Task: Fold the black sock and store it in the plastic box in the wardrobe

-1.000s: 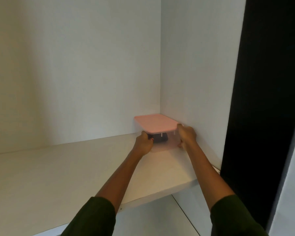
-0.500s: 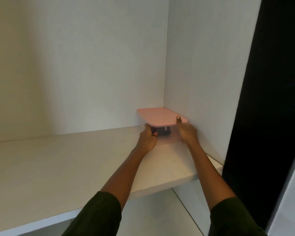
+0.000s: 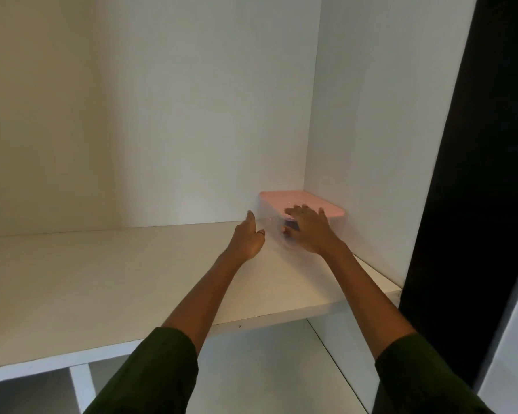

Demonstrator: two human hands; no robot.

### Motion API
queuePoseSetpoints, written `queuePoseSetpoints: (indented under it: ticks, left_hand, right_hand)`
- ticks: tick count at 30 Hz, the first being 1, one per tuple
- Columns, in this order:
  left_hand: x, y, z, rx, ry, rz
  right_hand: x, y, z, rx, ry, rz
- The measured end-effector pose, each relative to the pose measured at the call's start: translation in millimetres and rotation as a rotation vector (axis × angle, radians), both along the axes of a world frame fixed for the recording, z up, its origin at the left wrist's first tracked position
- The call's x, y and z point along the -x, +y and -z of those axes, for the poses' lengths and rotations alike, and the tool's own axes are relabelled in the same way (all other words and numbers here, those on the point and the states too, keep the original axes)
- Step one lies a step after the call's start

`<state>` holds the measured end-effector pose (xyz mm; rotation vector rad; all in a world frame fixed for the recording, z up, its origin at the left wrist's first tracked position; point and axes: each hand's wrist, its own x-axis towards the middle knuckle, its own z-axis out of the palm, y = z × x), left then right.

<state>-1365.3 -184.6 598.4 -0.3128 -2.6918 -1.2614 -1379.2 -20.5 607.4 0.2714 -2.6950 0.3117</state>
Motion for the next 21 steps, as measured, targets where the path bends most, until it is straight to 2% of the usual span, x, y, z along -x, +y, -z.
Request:
queuePoseSetpoints:
  ticks: [4,10,15,17,21]
  left_hand:
    - [-3,-22,0,0.033,0.01,-0.032]
    - [-11,-51,-1,0.123,0.061,-0.078]
    - [-12,-70,-8,0.46,0.212,-0.279]
    - [-13,-75,-13,0.527,0.28,-0.346]
    - [-13,-86,-45,0.564,0.483,-0.473]
  right_hand:
    - [1,11,2,-0.089,0.125,0.092]
    - [-5,2,-6,-0.124,0.075,0.15]
    - [-13,-13,-22,-0.078,-0.056,0.063]
    - [-16,-25,-31,-0.039,0.005,0.005]
    - [-17,-59,-55,0.01,0.256,-0.039]
